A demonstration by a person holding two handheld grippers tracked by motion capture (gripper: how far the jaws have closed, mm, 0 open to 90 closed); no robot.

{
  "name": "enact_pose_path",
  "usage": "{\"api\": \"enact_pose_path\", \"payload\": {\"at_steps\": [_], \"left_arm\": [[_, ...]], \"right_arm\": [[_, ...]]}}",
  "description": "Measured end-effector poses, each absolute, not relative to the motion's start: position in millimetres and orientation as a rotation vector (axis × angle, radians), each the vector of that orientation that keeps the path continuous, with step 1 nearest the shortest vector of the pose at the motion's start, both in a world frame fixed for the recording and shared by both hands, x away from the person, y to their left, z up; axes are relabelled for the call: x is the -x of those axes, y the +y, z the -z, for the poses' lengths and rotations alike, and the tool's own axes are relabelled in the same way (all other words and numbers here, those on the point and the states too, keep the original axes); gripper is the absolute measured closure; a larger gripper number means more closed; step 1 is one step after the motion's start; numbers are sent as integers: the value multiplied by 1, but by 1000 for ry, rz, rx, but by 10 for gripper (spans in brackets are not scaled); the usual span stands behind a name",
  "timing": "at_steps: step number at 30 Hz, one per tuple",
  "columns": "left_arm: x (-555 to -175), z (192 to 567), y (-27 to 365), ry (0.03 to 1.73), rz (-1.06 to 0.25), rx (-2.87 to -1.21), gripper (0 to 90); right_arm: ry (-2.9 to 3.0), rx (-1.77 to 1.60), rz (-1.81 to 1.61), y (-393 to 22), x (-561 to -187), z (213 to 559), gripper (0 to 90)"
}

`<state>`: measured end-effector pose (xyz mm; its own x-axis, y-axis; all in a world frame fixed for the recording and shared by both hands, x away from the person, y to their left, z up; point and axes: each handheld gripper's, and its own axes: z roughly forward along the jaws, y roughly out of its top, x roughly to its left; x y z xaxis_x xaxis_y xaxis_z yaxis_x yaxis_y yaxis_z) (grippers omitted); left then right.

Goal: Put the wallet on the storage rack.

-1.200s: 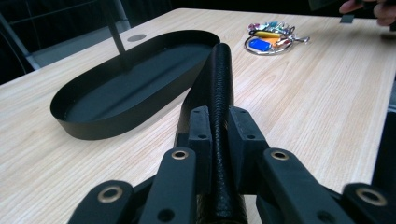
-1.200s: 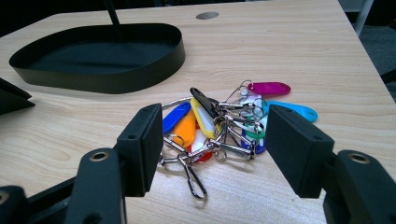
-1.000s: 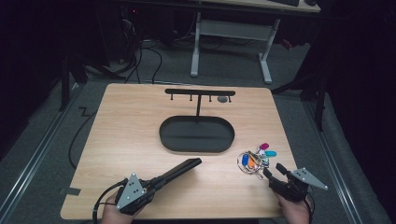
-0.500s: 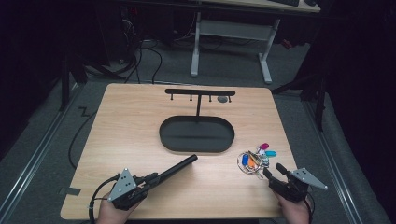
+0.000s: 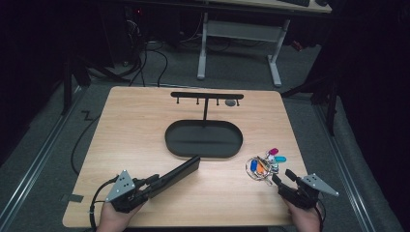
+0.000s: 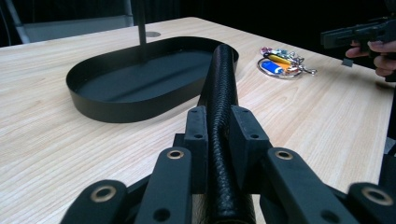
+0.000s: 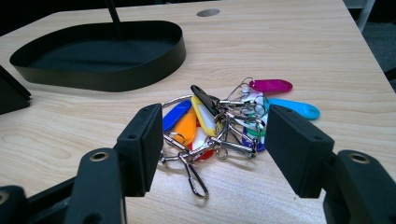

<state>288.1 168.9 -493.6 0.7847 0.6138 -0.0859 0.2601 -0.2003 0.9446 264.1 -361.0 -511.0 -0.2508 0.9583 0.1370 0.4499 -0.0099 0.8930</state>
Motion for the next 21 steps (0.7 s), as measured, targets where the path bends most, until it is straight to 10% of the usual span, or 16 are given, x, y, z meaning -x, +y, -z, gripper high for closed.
{"api": "enact_pose_path", "payload": {"at_steps": [21], "left_arm": [[-293, 497, 178, 704, -362, -1774, 698]], "right_arm": [[1746, -1466, -1224, -361, -265, 512, 378]]}}
